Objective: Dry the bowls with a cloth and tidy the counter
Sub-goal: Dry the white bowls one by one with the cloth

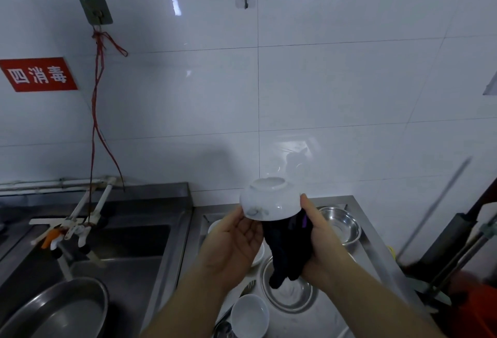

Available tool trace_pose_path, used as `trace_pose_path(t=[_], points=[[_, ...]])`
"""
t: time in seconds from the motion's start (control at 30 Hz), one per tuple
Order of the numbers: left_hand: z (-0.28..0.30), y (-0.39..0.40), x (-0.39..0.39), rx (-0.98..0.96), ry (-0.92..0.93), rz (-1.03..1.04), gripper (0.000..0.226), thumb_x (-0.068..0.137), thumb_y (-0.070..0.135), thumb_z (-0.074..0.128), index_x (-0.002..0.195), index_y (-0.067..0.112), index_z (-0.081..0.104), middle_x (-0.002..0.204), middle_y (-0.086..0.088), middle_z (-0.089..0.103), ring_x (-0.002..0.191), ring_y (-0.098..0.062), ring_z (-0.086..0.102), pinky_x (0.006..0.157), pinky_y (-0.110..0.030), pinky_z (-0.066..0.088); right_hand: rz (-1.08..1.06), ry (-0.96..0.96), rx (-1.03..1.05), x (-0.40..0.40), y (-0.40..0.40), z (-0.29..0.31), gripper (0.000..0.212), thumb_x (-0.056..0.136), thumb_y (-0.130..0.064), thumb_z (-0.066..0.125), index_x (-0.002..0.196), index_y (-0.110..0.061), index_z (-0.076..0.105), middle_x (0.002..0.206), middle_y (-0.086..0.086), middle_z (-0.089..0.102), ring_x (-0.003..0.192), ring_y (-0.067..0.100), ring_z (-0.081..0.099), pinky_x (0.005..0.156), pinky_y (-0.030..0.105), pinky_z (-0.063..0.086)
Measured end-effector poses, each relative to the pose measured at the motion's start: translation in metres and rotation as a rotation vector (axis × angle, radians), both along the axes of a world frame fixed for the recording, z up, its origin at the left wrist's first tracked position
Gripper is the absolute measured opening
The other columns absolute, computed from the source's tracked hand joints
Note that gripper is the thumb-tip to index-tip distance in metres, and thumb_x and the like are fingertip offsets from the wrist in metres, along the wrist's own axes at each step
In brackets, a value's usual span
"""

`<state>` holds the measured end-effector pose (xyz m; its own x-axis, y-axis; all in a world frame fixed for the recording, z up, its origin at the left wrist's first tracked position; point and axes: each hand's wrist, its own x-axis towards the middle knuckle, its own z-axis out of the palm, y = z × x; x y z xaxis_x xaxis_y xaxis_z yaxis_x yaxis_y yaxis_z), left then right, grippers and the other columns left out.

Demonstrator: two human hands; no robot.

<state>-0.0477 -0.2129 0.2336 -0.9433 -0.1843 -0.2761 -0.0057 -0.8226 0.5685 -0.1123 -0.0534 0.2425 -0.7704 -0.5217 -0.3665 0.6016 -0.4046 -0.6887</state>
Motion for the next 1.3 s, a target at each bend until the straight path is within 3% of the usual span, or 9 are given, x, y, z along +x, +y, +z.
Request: trace_pose_path(t=[0.17,0.27,0.47,0.6,0.67,0.83,0.93,1.03,1.3], points=[[0.017,-0.005,-0.005,0.039,0.042,0.086,0.042,0.094,0.019,0.06,0.128,-0.005,0.067,0.125,-0.024,0.074,0.106,-0.029,0.078,0.08,-0.039,0.067,-0.067,-0.042,0.269,0.003,0.002,-0.009,0.052,0.093,-0.052,0.071,0.115,-0.006,0.079,0.103,0.02,0.08,0.082,0.034,0.079,0.068,0.04,0.062],[0.018,-0.012,-0.005,-0.087,-0.024,0.129,0.032,0.103,0.017,0.058,0.125,-0.004,0.068,0.113,-0.023,0.076,0.092,-0.029,0.079,0.069,-0.038,0.066,-0.204,0.033,0.322,0.002,0.003,-0.009,0.033,0.092,-0.041,0.073,0.106,-0.012,0.08,0.093,0.011,0.08,0.08,0.03,0.076,0.075,0.041,0.062],[0.008,-0.003,0.001,-0.477,-0.073,0.009,0.023,0.105,0.014,0.061,0.126,0.01,0.07,0.12,-0.023,0.075,0.105,-0.038,0.076,0.079,-0.045,0.064,-0.22,0.983,0.415,0.005,0.005,0.019,0.026,0.088,-0.045,0.063,0.113,-0.043,0.068,0.095,-0.012,0.071,0.088,0.01,0.069,0.068,0.028,0.059],[0.013,0.001,0.008,-0.612,0.044,-0.193,0.03,0.105,0.002,0.056,0.131,0.01,0.066,0.12,-0.018,0.077,0.111,-0.033,0.075,0.086,-0.041,0.064,0.005,1.625,0.615,0.004,0.0,0.023,0.034,0.089,-0.028,0.064,0.122,-0.034,0.065,0.12,-0.018,0.065,0.119,0.011,0.06,0.104,0.034,0.048],[0.014,0.001,0.011,-0.668,0.039,-0.201,0.034,0.103,-0.003,0.054,0.131,0.013,0.065,0.117,-0.014,0.078,0.112,-0.032,0.075,0.086,-0.038,0.064,0.066,1.694,0.603,0.0,-0.002,0.022,0.034,0.088,-0.024,0.066,0.123,-0.025,0.067,0.125,-0.016,0.065,0.126,0.011,0.057,0.111,0.034,0.042],[0.022,-0.002,0.021,-0.677,0.138,-0.284,0.036,0.097,0.012,0.06,0.132,0.015,0.069,0.128,-0.018,0.073,0.12,-0.034,0.071,0.098,-0.047,0.06,-0.007,1.496,0.604,-0.006,-0.008,0.022,0.025,0.087,-0.03,0.06,0.111,-0.035,0.065,0.107,-0.016,0.068,0.102,0.009,0.065,0.088,0.028,0.052],[0.023,-0.002,0.022,-0.658,0.157,-0.277,0.03,0.097,0.019,0.061,0.122,0.006,0.07,0.124,-0.03,0.068,0.111,-0.036,0.07,0.097,-0.049,0.06,-0.053,1.043,0.436,-0.015,-0.015,0.034,0.023,0.085,-0.04,0.059,0.102,-0.031,0.072,0.093,0.008,0.07,0.085,0.021,0.066,0.078,0.041,0.053],[0.024,-0.002,0.021,-0.646,0.197,-0.237,0.027,0.097,0.018,0.059,0.119,0.011,0.074,0.121,-0.026,0.071,0.109,-0.037,0.071,0.095,-0.051,0.061,-0.084,0.587,0.267,-0.023,-0.017,0.039,0.033,0.086,-0.041,0.064,0.107,-0.018,0.075,0.112,0.026,0.07,0.091,0.028,0.069,0.082,0.045,0.054],[0.029,-0.002,0.019,-0.655,0.26,-0.158,0.031,0.094,0.03,0.066,0.119,0.014,0.073,0.119,-0.014,0.073,0.112,-0.029,0.071,0.094,-0.04,0.059,-0.084,-0.034,0.002,-0.018,-0.021,0.015,0.036,0.095,-0.046,0.056,0.095,-0.02,0.08,0.1,0.009,0.076,0.088,0.029,0.074,0.079,0.041,0.059]])
